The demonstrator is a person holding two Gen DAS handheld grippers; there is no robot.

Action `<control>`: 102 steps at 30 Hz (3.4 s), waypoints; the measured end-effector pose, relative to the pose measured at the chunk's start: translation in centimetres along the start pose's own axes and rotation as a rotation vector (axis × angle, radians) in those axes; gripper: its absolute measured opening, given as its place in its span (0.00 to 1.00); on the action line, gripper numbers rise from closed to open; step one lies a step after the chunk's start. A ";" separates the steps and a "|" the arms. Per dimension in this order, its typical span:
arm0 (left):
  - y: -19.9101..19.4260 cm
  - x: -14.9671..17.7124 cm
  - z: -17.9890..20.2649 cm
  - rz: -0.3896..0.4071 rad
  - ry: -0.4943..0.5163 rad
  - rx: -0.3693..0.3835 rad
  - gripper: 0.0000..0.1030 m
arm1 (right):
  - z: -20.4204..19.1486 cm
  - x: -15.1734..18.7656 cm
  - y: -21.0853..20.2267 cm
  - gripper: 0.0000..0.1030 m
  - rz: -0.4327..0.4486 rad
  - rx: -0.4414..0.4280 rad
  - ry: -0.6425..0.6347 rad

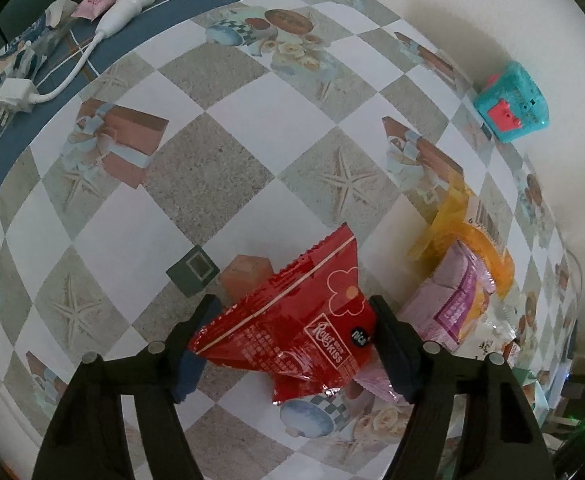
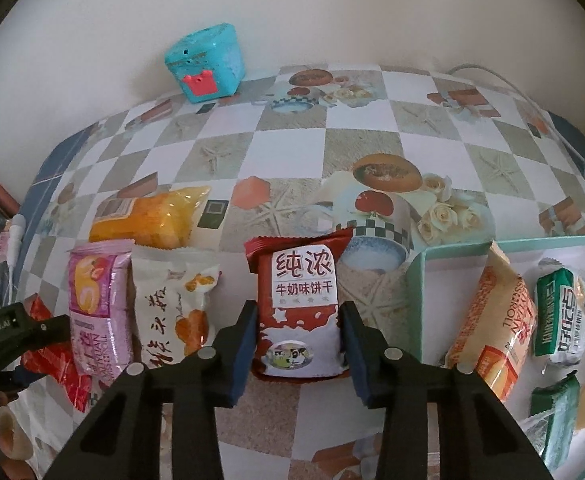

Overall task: Organize snacks
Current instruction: 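Grasp the red Rebisco pack with the left tool while the right grasps the red-white milk biscuit pack, then carry both red packs over the tray and open both tools, then move both open tools back toward the snack pile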

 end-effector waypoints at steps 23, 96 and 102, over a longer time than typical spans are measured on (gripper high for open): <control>-11.9 3.1 0.9 0.237 0.120 0.069 0.72 | 1.8 1.5 -9.7 0.41 0.087 -0.054 0.125; -10.0 27.1 22.1 0.074 0.927 0.193 0.81 | 27.8 10.2 -16.5 0.62 0.054 0.293 0.819; -10.1 23.5 20.4 0.091 0.791 0.183 0.89 | 27.0 9.8 -16.0 0.74 0.045 0.265 0.789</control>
Point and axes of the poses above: each gripper's, at about its wrist camera, not at the fingertips, and y roughly the way its jaws point, z to its right, x to its underside, the point moved 3 cm from there along y, roughly the way its jaws point, and after that the axes turned 4 degrees about z, right-handed, at the moved point
